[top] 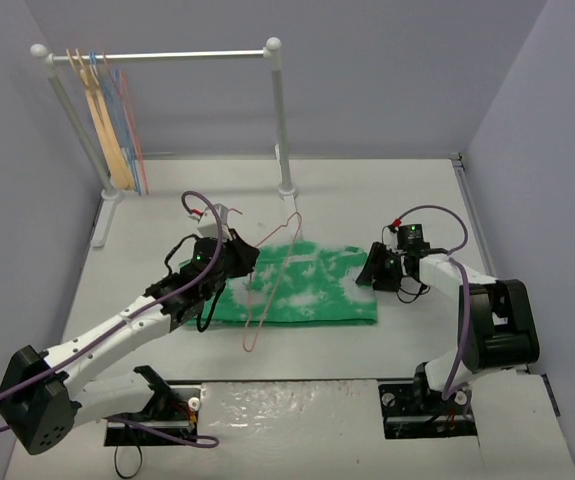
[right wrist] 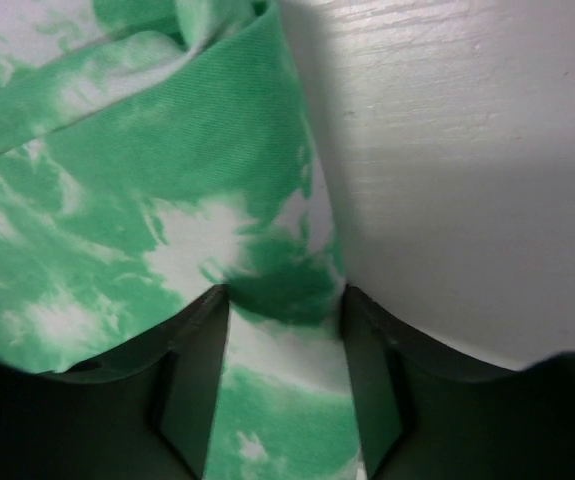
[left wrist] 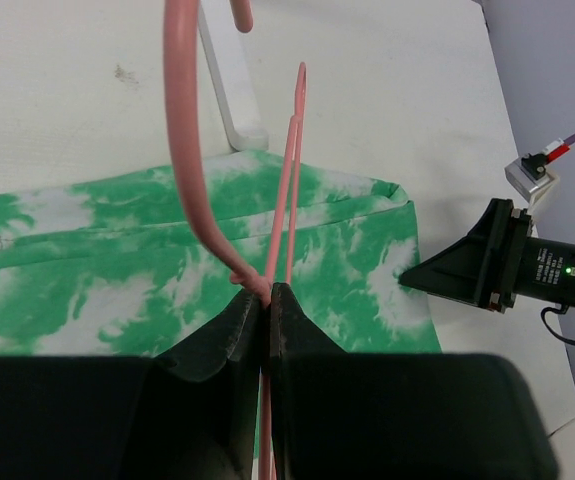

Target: Place the trousers on the hanger

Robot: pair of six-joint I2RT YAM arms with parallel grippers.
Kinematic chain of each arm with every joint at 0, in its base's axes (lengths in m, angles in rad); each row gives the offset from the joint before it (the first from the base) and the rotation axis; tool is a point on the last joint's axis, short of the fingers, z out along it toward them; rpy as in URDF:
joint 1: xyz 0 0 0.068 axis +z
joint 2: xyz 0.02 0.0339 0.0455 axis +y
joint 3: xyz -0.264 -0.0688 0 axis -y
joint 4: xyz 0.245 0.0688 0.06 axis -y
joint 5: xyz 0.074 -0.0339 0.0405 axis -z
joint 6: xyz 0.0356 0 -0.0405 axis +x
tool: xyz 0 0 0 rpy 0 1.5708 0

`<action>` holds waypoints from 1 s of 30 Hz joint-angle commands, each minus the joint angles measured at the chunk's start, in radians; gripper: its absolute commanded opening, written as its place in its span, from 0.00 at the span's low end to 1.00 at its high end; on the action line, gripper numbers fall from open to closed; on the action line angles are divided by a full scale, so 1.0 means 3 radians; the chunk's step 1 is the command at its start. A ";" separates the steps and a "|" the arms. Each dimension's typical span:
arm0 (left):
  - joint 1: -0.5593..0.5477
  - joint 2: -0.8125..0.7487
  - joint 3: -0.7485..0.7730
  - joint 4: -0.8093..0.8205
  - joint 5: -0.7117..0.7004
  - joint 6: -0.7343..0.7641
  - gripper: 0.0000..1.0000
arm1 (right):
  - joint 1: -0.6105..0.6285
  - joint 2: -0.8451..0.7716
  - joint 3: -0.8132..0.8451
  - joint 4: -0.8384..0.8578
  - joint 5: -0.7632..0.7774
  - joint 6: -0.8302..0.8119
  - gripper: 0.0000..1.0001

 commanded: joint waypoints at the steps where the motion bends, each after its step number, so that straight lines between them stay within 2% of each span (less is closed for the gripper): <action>1: -0.0026 0.0095 0.0011 0.0748 -0.0034 -0.0125 0.00 | 0.0015 0.0043 -0.0093 -0.0132 0.0021 -0.0046 0.28; 7: -0.0106 0.0307 0.0108 0.0969 -0.0065 -0.0210 0.00 | 0.0020 -0.0262 0.0041 -0.0265 0.0188 -0.0067 0.02; 15: -0.0310 0.0685 0.0225 0.1310 -0.0324 -0.0348 0.00 | 0.0045 -0.0669 0.0387 -0.0540 0.0081 -0.0036 0.00; 21: -0.0479 0.1051 0.0303 0.1589 -0.0590 -0.0449 0.00 | 0.0141 -0.0817 0.0747 -0.0672 -0.0247 0.0084 0.00; 30: -0.0485 0.1197 0.0047 0.2047 -0.1000 -0.0384 0.00 | 0.0541 -0.0819 0.1196 -0.0622 -0.0502 0.0454 0.00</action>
